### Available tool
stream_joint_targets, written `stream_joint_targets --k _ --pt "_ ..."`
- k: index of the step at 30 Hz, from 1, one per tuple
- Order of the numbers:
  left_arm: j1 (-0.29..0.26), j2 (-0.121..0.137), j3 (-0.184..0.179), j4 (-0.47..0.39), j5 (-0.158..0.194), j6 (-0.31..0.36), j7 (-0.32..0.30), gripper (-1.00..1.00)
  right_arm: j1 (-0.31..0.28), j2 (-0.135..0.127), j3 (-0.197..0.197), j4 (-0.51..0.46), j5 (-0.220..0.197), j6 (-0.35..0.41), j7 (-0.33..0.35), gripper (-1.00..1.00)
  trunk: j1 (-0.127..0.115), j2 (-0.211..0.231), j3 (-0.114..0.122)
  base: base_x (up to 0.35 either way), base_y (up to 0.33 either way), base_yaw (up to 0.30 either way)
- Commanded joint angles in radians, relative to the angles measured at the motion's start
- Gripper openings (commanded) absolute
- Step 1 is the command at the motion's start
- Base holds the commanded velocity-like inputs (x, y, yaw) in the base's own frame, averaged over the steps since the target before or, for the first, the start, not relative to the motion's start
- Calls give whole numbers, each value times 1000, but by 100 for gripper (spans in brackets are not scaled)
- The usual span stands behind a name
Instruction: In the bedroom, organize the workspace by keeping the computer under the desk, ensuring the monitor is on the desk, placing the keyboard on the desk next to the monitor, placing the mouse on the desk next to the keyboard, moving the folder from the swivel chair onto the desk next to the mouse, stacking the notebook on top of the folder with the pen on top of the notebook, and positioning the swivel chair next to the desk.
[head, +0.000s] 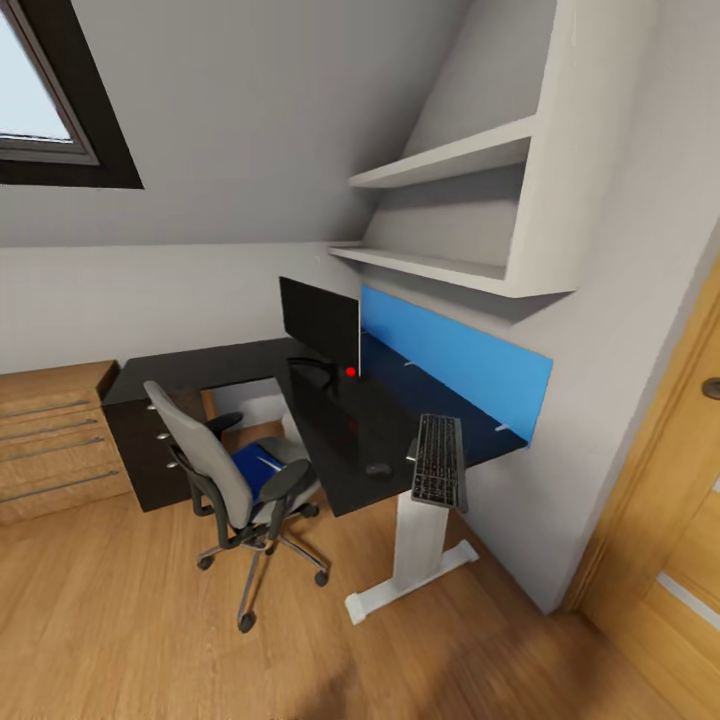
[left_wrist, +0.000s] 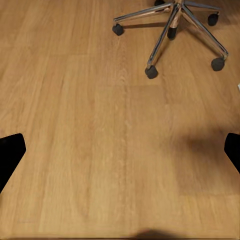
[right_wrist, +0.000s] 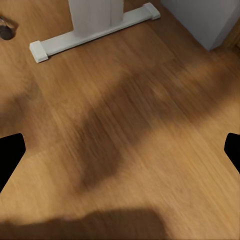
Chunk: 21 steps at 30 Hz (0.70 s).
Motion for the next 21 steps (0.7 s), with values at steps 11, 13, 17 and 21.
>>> stream_joint_targets --k 11,13,17,21 --pt "-1 -13 -3 0 -5 0 0 100 -1 1 1 1 0 -2 -5 100 0 -1 -1 0 0 209" --pt "-1 -14 -3 0 -5 -1 0 100 -1 1 1 1 0 -2 -5 100 0 -1 -1 0 0 280" --pt "-1 -32 -2 -1 -5 -8 0 100 -1 0 1 1 0 -2 -5 100 0 -1 -1 0 0 282" --pt "-1 -47 -3 -1 -4 -8 1 100 -1 -1 1 1 0 -2 -5 100 0 -1 -1 0 0 283"
